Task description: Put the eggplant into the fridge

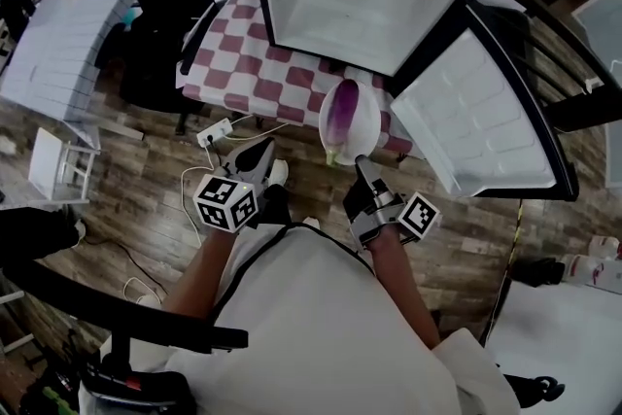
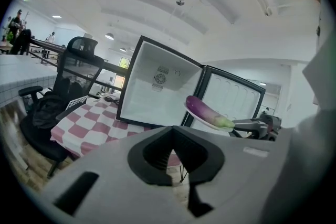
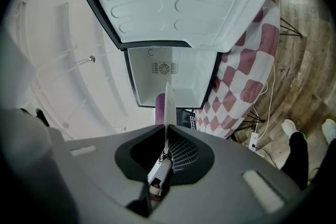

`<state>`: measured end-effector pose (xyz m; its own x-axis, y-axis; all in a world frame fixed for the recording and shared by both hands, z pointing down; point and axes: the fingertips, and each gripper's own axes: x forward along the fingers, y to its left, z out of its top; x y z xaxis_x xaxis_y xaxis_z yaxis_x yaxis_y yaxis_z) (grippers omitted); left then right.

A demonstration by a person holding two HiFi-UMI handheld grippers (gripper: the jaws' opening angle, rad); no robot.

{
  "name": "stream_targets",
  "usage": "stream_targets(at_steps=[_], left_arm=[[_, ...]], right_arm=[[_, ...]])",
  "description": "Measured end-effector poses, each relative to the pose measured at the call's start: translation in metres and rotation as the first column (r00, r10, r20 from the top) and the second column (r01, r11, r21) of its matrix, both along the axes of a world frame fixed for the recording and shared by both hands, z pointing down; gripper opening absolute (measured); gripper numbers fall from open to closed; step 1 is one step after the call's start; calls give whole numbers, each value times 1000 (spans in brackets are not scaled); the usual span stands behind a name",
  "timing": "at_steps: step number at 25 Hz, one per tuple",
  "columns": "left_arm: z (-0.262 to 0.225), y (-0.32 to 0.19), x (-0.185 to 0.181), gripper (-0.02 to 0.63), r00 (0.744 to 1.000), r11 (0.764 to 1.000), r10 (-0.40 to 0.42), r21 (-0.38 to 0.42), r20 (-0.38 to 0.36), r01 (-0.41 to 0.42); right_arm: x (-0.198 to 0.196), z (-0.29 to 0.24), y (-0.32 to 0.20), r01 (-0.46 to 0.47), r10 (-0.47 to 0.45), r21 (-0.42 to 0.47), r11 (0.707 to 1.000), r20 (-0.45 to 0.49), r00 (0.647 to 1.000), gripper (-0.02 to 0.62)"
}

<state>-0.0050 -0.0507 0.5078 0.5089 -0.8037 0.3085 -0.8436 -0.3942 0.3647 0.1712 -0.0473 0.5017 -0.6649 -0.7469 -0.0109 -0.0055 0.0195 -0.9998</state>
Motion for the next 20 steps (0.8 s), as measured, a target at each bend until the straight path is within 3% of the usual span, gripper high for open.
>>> stream_targets(at_steps=[20], left_arm=[[-2, -158, -58, 2, 994, 994, 112, -9, -13, -112]], right_arm=[[-68, 11, -141, -63, 63, -16, 998, -15, 998, 29]])
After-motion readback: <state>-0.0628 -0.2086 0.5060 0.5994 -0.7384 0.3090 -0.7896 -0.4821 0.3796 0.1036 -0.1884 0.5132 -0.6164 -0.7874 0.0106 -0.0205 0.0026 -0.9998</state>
